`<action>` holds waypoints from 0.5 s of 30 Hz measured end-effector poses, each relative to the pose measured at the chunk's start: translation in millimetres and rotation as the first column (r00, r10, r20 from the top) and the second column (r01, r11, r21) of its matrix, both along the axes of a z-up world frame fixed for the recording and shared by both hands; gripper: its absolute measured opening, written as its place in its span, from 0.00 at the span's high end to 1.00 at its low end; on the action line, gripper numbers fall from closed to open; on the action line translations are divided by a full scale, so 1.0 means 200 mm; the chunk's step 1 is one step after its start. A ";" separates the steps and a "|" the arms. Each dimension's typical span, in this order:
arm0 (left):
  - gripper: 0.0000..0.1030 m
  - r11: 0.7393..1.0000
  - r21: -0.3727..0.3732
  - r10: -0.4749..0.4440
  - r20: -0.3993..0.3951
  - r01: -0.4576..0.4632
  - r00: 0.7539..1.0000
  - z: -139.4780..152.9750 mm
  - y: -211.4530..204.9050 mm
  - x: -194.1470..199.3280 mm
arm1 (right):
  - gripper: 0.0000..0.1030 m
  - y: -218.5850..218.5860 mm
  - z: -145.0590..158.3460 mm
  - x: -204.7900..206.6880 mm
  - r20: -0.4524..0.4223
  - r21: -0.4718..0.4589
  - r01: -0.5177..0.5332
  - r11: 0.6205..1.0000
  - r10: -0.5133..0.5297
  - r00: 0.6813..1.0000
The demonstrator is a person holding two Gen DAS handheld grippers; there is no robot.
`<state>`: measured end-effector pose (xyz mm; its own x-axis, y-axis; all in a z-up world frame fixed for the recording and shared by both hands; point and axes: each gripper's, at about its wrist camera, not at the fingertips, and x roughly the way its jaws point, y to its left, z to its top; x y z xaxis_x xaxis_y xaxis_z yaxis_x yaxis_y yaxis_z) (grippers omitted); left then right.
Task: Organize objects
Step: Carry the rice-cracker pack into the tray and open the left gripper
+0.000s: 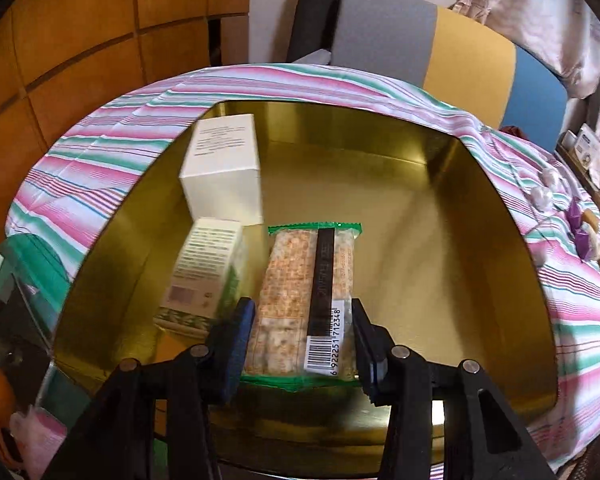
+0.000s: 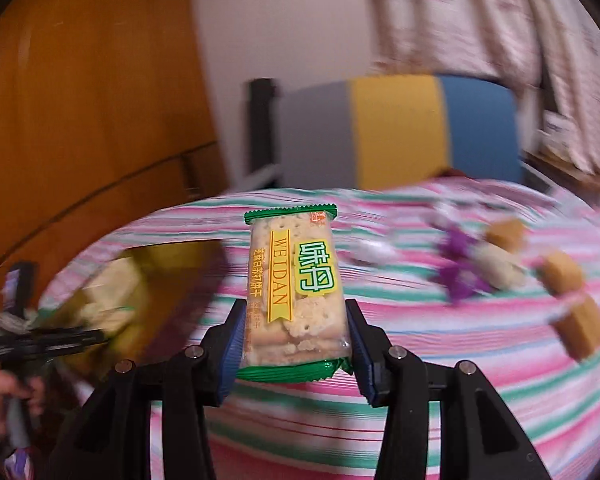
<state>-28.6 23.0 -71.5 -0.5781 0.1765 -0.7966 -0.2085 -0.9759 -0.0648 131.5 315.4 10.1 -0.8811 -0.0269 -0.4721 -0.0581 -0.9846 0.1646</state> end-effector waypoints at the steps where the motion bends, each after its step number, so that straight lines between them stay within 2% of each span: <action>1: 0.54 1.000 -0.007 0.008 -0.002 -0.008 1.000 0.00 -0.01 -0.01 | 0.54 -0.08 0.02 -0.02 -0.005 -0.005 -0.043 0.999 0.043 0.999; 6: 0.53 0.995 -0.091 0.046 -0.030 -0.048 0.999 0.00 -0.06 -0.02 | 0.54 -0.32 0.05 -0.11 0.034 -0.042 -0.153 0.987 0.155 0.987; 8: 0.44 0.990 -0.124 0.056 -0.048 -0.061 0.997 0.00 -0.06 -0.01 | 0.54 -0.43 0.04 -0.17 0.068 -0.060 -0.191 0.980 0.195 0.978; 10: 0.27 0.995 -0.080 0.049 -0.070 -0.055 0.996 0.02 -0.07 0.03 | 0.54 -0.51 0.01 -0.21 0.100 -0.068 -0.218 0.974 0.224 0.969; 12: 0.17 0.999 -0.019 0.041 -0.111 -0.043 0.993 0.06 -0.08 0.08 | 0.54 -0.55 -0.01 -0.24 0.125 -0.072 -0.233 0.970 0.240 0.963; 15: 0.07 0.997 0.005 0.073 -0.203 -0.073 0.976 0.14 -0.10 0.17 | 0.54 -0.62 -0.06 -0.29 0.167 -0.089 -0.245 0.965 0.257 0.952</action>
<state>4.6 3.1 -43.3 -0.7393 0.1258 -0.6616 -0.1454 -0.9890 -0.0257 73.7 191.4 -2.1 -0.7449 -0.2734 -0.6086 0.1559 -0.9583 0.2396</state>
